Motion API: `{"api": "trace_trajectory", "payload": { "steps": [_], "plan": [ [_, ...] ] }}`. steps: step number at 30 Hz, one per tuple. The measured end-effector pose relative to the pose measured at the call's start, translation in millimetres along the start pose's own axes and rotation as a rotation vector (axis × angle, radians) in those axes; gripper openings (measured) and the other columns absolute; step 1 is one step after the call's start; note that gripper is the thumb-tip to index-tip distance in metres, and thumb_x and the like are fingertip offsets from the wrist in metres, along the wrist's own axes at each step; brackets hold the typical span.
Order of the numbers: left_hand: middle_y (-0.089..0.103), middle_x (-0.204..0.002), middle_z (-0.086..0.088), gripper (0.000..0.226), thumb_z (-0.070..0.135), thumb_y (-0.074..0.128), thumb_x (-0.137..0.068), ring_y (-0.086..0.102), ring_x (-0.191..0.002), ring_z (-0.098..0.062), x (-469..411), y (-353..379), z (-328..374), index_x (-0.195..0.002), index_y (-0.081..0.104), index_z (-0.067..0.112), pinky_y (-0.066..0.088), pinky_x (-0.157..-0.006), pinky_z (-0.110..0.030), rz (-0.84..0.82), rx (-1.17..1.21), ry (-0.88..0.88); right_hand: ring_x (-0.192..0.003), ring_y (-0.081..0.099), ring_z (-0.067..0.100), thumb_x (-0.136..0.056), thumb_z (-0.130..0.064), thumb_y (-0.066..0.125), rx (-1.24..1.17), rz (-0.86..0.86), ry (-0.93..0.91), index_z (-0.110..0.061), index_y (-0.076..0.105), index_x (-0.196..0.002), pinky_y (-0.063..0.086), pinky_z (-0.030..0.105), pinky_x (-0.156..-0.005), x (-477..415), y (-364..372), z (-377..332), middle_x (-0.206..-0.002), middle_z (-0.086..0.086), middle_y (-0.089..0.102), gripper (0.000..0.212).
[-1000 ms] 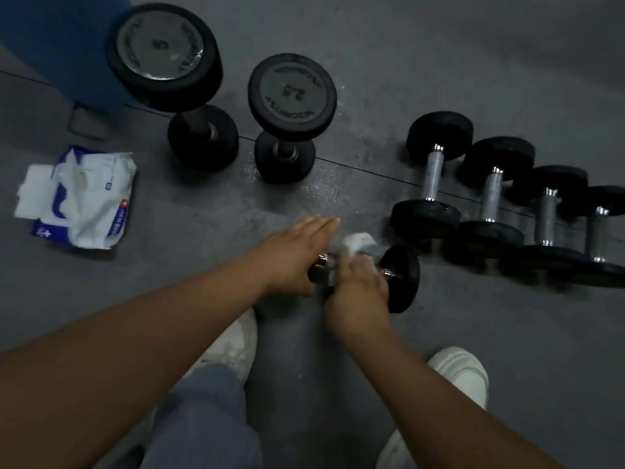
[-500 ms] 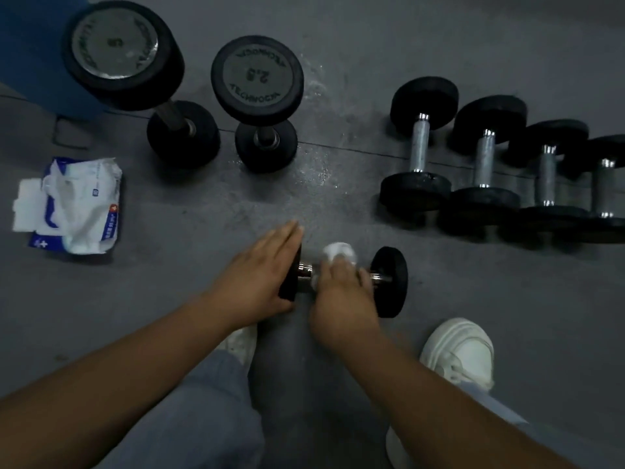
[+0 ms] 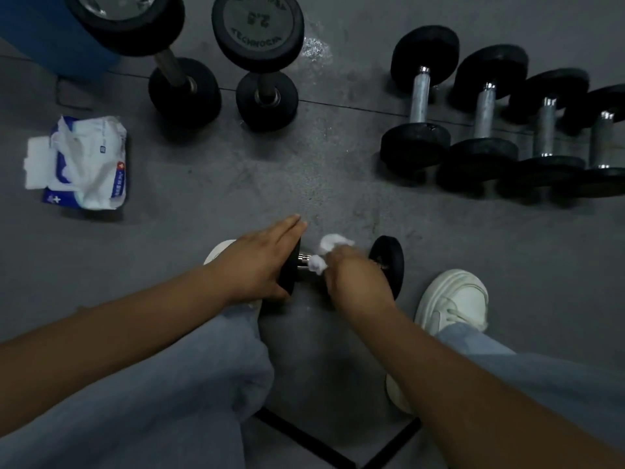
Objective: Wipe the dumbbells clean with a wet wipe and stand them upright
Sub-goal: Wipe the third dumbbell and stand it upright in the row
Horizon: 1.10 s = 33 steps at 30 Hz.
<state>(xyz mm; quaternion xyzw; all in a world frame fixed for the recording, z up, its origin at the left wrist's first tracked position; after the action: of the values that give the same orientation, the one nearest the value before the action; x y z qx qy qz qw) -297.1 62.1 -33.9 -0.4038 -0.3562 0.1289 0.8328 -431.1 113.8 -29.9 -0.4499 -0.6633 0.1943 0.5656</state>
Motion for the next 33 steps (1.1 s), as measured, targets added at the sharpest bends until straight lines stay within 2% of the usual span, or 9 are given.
{"api": "trace_trajectory", "payload": {
  "steps": [3, 5, 10, 16, 21, 23, 26, 30, 33],
  "plan": [
    [-0.005, -0.166, -0.002, 0.129, 0.050, 0.082, -0.067, 0.015, -0.150, -0.020, -2, 3, -4, -0.157, -0.005, 0.020, 0.025, -0.115, -0.032, 0.005, 0.035, -0.008, -0.084, 0.061, 0.026, -0.096, -0.019, 0.045, -0.119, 0.064, 0.034, -0.016, 0.058, -0.109, 0.045, 0.032, -0.068, -5, -20, 6, -0.095, 0.008, 0.061, 0.019],
    [-0.006, -0.166, -0.002, 0.130, 0.051, 0.082, -0.067, 0.016, -0.150, -0.021, -6, 3, -7, -0.157, -0.006, 0.022, 0.026, -0.116, -0.033, -0.008, 0.059, -0.008, -0.088, 0.059, 0.025, -0.097, -0.015, 0.044, -0.086, 0.072, 0.098, -0.017, 0.044, -0.133, 0.050, 0.037, -0.074, -12, -26, 15, -0.099, 0.007, 0.059, 0.036],
    [-0.004, -0.165, 0.004, 0.128, 0.047, 0.084, -0.066, 0.025, -0.146, -0.020, -17, 1, -13, -0.157, -0.004, 0.027, 0.030, -0.112, -0.034, -0.058, 0.138, -0.019, -0.110, 0.052, 0.028, -0.093, -0.017, 0.048, 0.201, 0.011, 0.195, -0.016, 0.061, -0.115, 0.042, 0.039, -0.092, -30, -16, 12, -0.121, 0.010, 0.054, 0.025],
    [0.025, -0.157, 0.005, 0.121, 0.039, 0.090, -0.063, 0.035, -0.138, -0.013, -44, -28, -33, -0.156, 0.015, 0.022, 0.031, -0.109, -0.019, -0.143, 0.398, -0.053, -0.128, 0.043, 0.022, -0.096, -0.024, 0.045, 0.109, 0.004, -0.014, -0.019, 0.047, -0.136, 0.026, 0.041, -0.111, -37, -3, -17, -0.133, 0.002, 0.053, 0.040],
    [0.051, -0.143, -0.003, 0.062, 0.030, 0.074, -0.087, 0.050, -0.129, -0.019, -28, -76, -42, -0.142, 0.049, 0.018, 0.043, -0.107, -0.037, 0.421, 0.450, -0.062, -0.140, 0.031, 0.028, -0.099, -0.022, 0.042, 0.119, 0.073, -0.020, -0.014, 0.041, -0.141, 0.026, 0.042, -0.114, -58, -22, -8, -0.153, 0.009, 0.034, 0.043],
    [0.029, -0.159, -0.004, 0.080, 0.037, 0.074, -0.084, 0.034, -0.143, -0.020, -30, -68, -25, -0.151, 0.034, 0.017, 0.035, -0.113, -0.036, 0.336, 0.300, -0.030, -0.141, 0.029, 0.026, -0.098, -0.027, 0.041, 0.144, 0.091, -0.108, -0.016, 0.032, -0.149, 0.024, 0.041, -0.114, -66, -26, -10, -0.154, 0.007, 0.032, 0.053],
    [-0.015, -0.164, -0.003, 0.126, 0.050, 0.080, -0.071, 0.005, -0.152, -0.021, -43, -45, -16, -0.156, -0.006, 0.015, 0.018, -0.121, -0.037, 0.172, -0.037, -0.074, -0.140, 0.030, 0.027, -0.091, -0.034, 0.008, 0.268, 0.147, 0.072, -0.012, 0.024, -0.151, 0.019, 0.042, -0.115, -73, -40, 16, -0.151, 0.012, 0.035, 0.066],
    [-0.007, -0.165, -0.008, 0.131, 0.051, 0.082, -0.066, 0.006, -0.152, -0.024, -73, -65, -31, -0.157, -0.005, 0.015, 0.018, -0.120, -0.042, 0.146, -0.111, -0.112, -0.149, 0.006, 0.033, -0.096, -0.020, 0.023, 0.266, 0.125, -0.077, -0.008, 0.015, -0.154, 0.013, 0.046, -0.118, -69, -27, -11, -0.161, 0.016, 0.009, 0.060],
    [0.000, -0.166, -0.006, 0.133, 0.058, 0.083, -0.062, 0.011, -0.151, -0.022, -93, -91, -47, -0.158, 0.001, 0.016, 0.024, -0.119, -0.042, 0.087, -0.023, -0.112, -0.136, 0.038, 0.027, -0.092, -0.019, 0.046, 0.189, 0.149, -0.105, -0.018, 0.041, -0.142, 0.032, 0.040, -0.107, -90, -58, 3, -0.148, 0.007, 0.040, 0.050]
  ]
}}
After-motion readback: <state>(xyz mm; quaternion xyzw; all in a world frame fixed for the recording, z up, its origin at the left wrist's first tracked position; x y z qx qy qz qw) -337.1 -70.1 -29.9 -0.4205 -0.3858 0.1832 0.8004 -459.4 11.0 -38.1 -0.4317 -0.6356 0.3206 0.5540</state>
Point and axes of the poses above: each hand's wrist, its own x-axis away from the middle knuckle, its own y-axis out of the palm, z = x × y, the point moved 7 cm from there along -x, towards the middle knuckle
